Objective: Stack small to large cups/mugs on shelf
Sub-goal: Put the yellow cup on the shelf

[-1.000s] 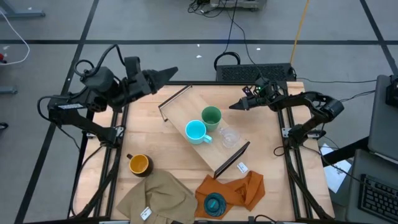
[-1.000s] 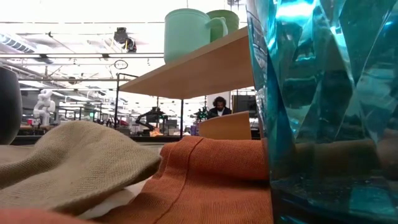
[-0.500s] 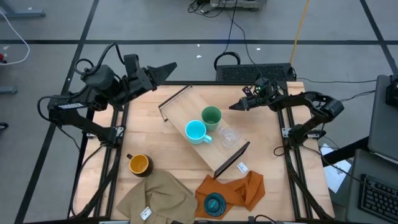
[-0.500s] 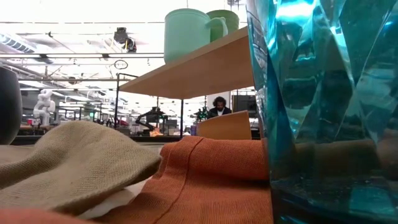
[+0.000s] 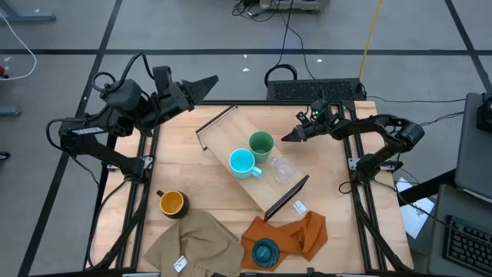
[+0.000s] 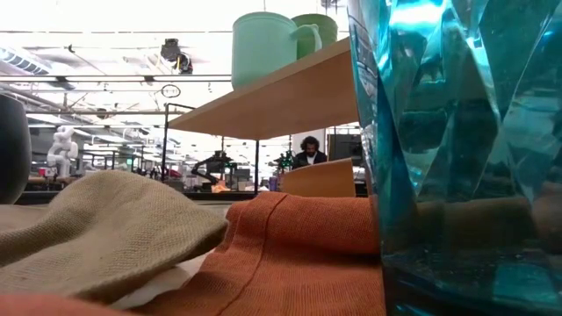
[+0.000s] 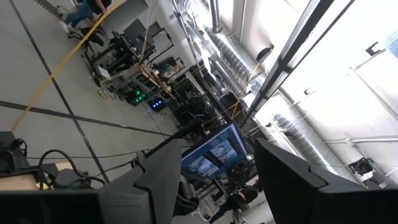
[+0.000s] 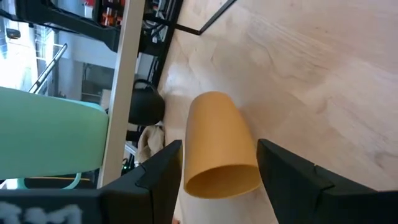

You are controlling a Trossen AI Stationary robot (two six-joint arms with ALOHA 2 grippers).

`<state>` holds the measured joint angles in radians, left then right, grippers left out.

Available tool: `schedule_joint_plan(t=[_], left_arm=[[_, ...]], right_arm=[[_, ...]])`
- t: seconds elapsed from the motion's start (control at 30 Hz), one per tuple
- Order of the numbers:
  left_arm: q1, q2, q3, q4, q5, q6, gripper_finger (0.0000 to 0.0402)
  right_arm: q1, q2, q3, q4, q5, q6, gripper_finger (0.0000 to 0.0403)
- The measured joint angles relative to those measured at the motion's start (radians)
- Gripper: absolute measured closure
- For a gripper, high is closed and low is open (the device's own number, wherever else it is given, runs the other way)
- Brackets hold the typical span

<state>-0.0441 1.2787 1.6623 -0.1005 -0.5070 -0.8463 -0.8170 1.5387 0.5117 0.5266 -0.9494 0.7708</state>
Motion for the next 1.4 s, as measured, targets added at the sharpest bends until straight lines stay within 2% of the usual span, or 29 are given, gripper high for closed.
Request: schedule_joint_plan(t=[0.43, 0.67, 0.83, 0.97, 1.07, 1.23, 1.4], left_arm=[[0.000, 0.000, 0.000, 0.000, -0.025, -0.004, 0.0199], [0.000, 0.000, 0.000, 0.000, -0.049, -0.004, 0.0199], [0.000, 0.000, 0.000, 0.003, -0.054, -0.004, 0.0199], [0.000, 0.000, 0.000, 0.033, -0.054, -0.002, 0.0199], [0.000, 0.000, 0.000, 0.059, -0.048, 0.014, 0.0199], [0.000, 0.000, 0.000, 0.065, -0.045, 0.023, 0.0199], [0.000, 0.000, 0.000, 0.068, -0.044, 0.024, 0.0199]], right_arm=[[0.001, 0.000, 0.000, 0.000, -0.022, 0.014, 0.0206], [0.037, 0.000, 0.000, -0.005, -0.020, 0.032, 0.0206], [0.077, 0.000, 0.000, -0.005, 0.012, 0.041, 0.0206], [0.103, 0.021, 0.000, -0.003, 0.095, -0.003, 0.0206], [0.086, 0.068, 0.000, 0.054, 0.115, -0.007, 0.0206], [0.057, 0.143, 0.000, 0.133, 0.053, 0.018, 0.0206], [0.055, 0.180, 0.000, 0.275, 0.056, 0.014, 0.0206]])
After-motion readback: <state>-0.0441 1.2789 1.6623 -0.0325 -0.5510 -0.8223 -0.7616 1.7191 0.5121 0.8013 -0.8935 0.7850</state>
